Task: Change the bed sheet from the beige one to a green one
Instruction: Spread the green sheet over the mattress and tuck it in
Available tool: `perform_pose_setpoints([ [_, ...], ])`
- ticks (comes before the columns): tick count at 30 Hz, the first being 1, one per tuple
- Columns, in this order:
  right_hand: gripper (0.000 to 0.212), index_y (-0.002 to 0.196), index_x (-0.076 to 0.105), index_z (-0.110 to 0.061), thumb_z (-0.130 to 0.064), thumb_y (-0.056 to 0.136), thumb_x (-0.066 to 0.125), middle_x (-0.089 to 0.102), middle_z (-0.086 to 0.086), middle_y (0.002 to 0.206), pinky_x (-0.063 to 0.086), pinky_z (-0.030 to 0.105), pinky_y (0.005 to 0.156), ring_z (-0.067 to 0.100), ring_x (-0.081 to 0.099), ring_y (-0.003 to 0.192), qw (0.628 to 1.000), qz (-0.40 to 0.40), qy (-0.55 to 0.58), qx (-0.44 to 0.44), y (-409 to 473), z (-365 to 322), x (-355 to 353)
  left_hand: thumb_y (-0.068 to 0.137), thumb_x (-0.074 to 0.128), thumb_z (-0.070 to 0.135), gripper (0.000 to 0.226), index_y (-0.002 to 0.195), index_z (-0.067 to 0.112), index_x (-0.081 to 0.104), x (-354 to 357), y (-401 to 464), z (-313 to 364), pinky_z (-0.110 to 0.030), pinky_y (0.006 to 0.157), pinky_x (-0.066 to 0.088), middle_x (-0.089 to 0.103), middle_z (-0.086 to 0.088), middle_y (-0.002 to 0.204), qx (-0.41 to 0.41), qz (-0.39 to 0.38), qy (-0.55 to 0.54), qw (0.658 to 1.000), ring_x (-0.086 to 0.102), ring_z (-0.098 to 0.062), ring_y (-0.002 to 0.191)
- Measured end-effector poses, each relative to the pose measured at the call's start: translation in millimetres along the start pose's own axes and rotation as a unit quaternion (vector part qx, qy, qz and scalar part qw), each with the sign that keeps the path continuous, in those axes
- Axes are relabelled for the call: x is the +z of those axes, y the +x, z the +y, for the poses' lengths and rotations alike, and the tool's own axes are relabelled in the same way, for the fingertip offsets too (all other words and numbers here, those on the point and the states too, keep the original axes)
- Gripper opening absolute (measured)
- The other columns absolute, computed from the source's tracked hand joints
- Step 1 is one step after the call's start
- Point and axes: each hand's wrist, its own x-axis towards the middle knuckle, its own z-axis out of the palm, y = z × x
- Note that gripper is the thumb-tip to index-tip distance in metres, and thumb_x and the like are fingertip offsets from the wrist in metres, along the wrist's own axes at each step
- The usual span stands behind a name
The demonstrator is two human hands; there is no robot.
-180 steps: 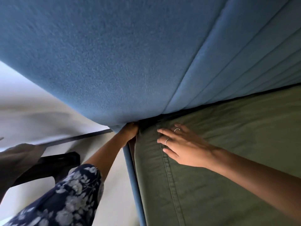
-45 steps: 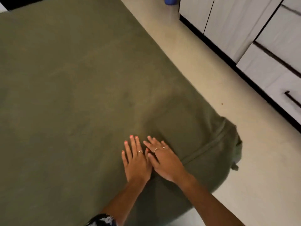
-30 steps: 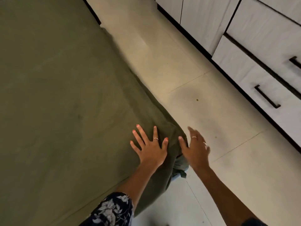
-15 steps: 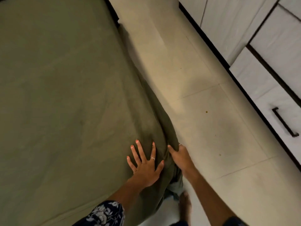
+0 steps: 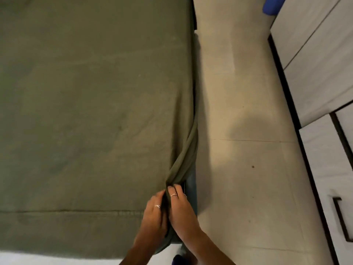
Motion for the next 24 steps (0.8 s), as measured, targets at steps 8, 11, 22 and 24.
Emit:
perform_pose_setpoints([
  [8, 0.048, 0.140, 0.043, -0.007, -0.029, 0.097, 0.044, 0.035, 0.023, 0.146, 0.001, 0.064, 0.114, 0.040, 0.023, 0.141, 0.868, -0.144, -0.445, -0.165, 16.8, 4.8, -28.8, 0.094, 0.040, 0.035, 0.029, 0.112, 0.016, 0.053, 22.3, -38.1, 44.0, -0.018, 0.081, 0.044, 0.051, 0.007, 0.101, -0.143, -0.025, 0.022, 0.989, 0.053, -0.008, 0.090],
  [11, 0.049, 0.146, 0.033, -0.009, -0.029, 0.101, 0.031, 0.019, 0.021, 0.155, -0.018, 0.070, 0.104, 0.039, 0.002, 0.145, 0.799, -0.199, -0.535, -0.186, 25.5, 14.9, -47.2, 0.090, 0.025, 0.053, 0.053, 0.123, 0.022, 0.053, 27.6, -41.0, 63.4, -0.016, 0.089, 0.045, 0.056, 0.014, 0.118, -0.149, -0.100, 0.075, 0.981, 0.056, -0.003, 0.107],
  [22, 0.061, 0.146, 0.038, -0.020, -0.049, 0.100, 0.009, 0.022, 0.005, 0.158, -0.025, 0.062, 0.102, 0.032, -0.008, 0.147, 0.709, -0.329, -0.604, -0.158, 79.8, 20.1, -37.1, 0.092, -0.010, 0.060, 0.079, 0.146, 0.024, 0.035, 79.6, 0.1, 76.7, -0.033, 0.103, 0.034, 0.033, 0.001, 0.144, -0.313, -0.153, 0.248, 0.904, 0.034, -0.018, 0.130],
  [24, 0.062, 0.142, 0.044, -0.020, -0.050, 0.099, 0.011, 0.031, 0.006, 0.154, -0.023, 0.063, 0.104, 0.034, -0.005, 0.147, 0.708, -0.343, -0.593, -0.170, 82.6, 18.1, -39.9, 0.102, 0.023, 0.047, 0.052, 0.143, 0.020, 0.039, 82.9, 9.2, 74.7, -0.034, 0.102, 0.035, 0.034, -0.002, 0.139, -0.317, -0.155, 0.258, 0.900, 0.033, -0.021, 0.128],
])
